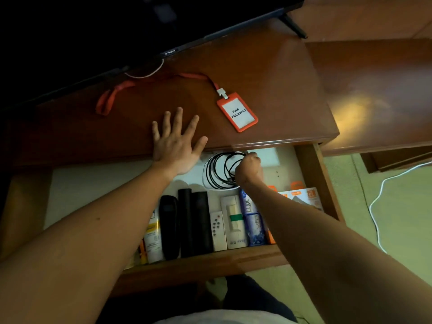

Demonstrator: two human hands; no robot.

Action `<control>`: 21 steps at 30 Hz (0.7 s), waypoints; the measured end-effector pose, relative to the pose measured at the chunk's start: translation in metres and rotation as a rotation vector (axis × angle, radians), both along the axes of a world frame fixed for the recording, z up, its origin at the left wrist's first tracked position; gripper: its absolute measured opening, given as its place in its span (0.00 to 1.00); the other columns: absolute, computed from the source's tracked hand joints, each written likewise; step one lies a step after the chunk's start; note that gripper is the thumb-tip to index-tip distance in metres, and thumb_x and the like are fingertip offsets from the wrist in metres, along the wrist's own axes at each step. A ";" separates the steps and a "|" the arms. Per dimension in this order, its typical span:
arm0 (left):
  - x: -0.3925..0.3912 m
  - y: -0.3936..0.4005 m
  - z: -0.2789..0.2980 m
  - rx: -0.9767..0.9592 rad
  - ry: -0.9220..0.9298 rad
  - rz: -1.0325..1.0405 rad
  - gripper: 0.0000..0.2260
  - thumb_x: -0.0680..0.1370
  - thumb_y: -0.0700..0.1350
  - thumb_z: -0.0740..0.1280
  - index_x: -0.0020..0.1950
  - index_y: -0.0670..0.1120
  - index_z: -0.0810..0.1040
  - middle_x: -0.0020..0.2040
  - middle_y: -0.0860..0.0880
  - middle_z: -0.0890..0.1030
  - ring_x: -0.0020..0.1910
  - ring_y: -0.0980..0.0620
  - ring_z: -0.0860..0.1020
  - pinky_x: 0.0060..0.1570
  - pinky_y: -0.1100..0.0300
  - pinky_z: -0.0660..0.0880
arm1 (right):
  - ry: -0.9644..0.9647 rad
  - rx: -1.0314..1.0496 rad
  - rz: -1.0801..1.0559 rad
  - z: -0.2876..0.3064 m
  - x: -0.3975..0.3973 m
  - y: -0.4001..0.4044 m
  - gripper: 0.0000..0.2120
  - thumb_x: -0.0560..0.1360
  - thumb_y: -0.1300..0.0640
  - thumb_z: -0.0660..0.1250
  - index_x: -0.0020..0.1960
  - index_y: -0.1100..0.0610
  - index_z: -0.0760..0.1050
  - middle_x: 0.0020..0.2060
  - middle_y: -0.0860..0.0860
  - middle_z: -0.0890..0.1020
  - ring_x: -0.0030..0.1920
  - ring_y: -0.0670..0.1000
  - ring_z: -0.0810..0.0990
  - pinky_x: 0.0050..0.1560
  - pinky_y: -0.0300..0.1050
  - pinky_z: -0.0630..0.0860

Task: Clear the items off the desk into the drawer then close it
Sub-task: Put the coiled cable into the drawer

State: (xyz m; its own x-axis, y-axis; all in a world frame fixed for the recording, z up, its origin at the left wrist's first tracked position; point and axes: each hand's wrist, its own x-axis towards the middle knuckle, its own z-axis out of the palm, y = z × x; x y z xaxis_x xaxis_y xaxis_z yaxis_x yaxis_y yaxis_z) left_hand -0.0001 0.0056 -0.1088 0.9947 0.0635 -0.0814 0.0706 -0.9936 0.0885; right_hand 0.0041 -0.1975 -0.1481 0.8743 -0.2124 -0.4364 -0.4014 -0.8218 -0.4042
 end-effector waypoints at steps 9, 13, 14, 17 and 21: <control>0.000 0.000 0.000 0.008 0.007 0.000 0.32 0.78 0.70 0.41 0.81 0.59 0.48 0.83 0.45 0.45 0.80 0.39 0.44 0.75 0.34 0.44 | 0.067 -0.036 0.043 -0.017 0.004 0.010 0.18 0.79 0.63 0.59 0.68 0.63 0.68 0.65 0.61 0.75 0.65 0.62 0.74 0.63 0.53 0.72; 0.000 -0.001 0.000 0.005 0.013 0.007 0.32 0.78 0.70 0.40 0.80 0.60 0.47 0.83 0.46 0.44 0.80 0.39 0.43 0.75 0.35 0.44 | 0.089 -0.185 0.170 -0.020 -0.005 0.004 0.20 0.78 0.64 0.59 0.69 0.60 0.67 0.67 0.58 0.73 0.68 0.60 0.70 0.63 0.54 0.70; 0.001 -0.001 0.000 0.004 0.015 0.007 0.32 0.78 0.70 0.40 0.80 0.60 0.47 0.83 0.46 0.44 0.80 0.39 0.43 0.75 0.35 0.43 | 0.088 -0.205 0.194 -0.020 -0.006 0.002 0.20 0.77 0.64 0.60 0.69 0.60 0.67 0.67 0.58 0.73 0.68 0.60 0.69 0.63 0.55 0.70; 0.002 0.000 0.000 0.004 0.020 0.005 0.32 0.78 0.70 0.40 0.80 0.60 0.47 0.83 0.46 0.44 0.80 0.39 0.43 0.75 0.34 0.43 | 0.084 -0.242 0.228 -0.017 -0.010 -0.001 0.21 0.77 0.62 0.60 0.70 0.60 0.67 0.67 0.59 0.71 0.68 0.61 0.68 0.63 0.57 0.69; 0.001 -0.001 0.001 0.007 0.031 0.009 0.32 0.78 0.70 0.40 0.81 0.60 0.46 0.82 0.46 0.43 0.80 0.39 0.42 0.75 0.35 0.43 | 0.051 -0.250 0.230 -0.013 -0.021 0.003 0.21 0.79 0.56 0.57 0.71 0.59 0.65 0.67 0.60 0.68 0.67 0.62 0.67 0.63 0.59 0.66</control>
